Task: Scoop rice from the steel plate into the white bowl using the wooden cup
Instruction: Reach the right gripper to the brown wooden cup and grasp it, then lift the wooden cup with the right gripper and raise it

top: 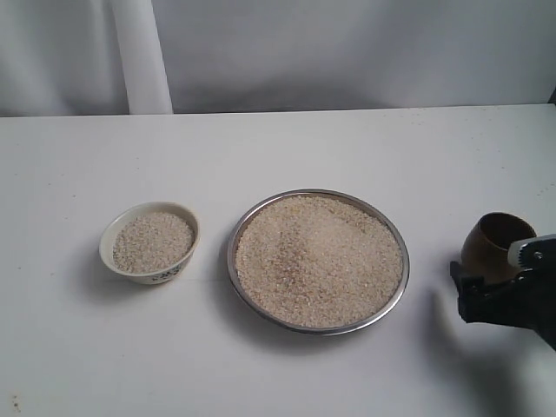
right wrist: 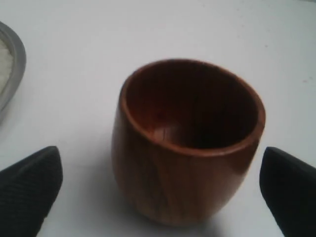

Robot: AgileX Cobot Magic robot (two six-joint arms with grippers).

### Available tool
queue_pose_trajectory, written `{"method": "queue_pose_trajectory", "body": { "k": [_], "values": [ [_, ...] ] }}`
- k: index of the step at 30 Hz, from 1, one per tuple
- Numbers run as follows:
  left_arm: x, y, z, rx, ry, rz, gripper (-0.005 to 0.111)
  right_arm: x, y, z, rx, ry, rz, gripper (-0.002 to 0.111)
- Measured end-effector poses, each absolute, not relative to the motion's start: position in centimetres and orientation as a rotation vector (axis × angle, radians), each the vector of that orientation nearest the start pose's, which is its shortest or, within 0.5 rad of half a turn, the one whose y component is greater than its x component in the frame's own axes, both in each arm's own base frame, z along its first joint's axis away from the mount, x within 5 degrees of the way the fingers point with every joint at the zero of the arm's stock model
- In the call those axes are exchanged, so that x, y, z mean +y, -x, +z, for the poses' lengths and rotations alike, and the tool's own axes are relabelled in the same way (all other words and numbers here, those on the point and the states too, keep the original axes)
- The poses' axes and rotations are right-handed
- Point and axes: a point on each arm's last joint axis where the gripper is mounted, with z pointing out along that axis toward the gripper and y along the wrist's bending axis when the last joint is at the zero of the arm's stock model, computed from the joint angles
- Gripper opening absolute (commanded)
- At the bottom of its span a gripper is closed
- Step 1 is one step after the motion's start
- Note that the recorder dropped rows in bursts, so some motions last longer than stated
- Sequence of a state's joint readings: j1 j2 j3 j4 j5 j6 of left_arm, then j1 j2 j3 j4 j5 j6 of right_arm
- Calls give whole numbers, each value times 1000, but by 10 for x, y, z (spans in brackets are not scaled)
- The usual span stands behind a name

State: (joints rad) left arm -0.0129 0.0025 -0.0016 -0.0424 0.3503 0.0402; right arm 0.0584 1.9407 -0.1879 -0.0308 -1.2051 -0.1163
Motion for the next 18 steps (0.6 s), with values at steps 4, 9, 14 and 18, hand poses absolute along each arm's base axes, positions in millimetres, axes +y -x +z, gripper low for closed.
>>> {"method": "queue_pose_trajectory", "body": {
  "k": [4, 9, 14, 18],
  "values": [
    [-2, -53, 182, 1834, -22, -22, 0, 14, -217, 75, 2043, 198, -21, 105],
    [-2, -53, 182, 1834, -22, -22, 0, 14, -220, 74, 2039, 192, -25, 105],
    [-2, -53, 182, 1834, -22, -22, 0, 14, -223, 73, 2035, 190, -27, 105],
    [-2, -53, 182, 1834, -22, -22, 0, 14, -228, 66, 2052, 191, -27, 105]
  ]
}}
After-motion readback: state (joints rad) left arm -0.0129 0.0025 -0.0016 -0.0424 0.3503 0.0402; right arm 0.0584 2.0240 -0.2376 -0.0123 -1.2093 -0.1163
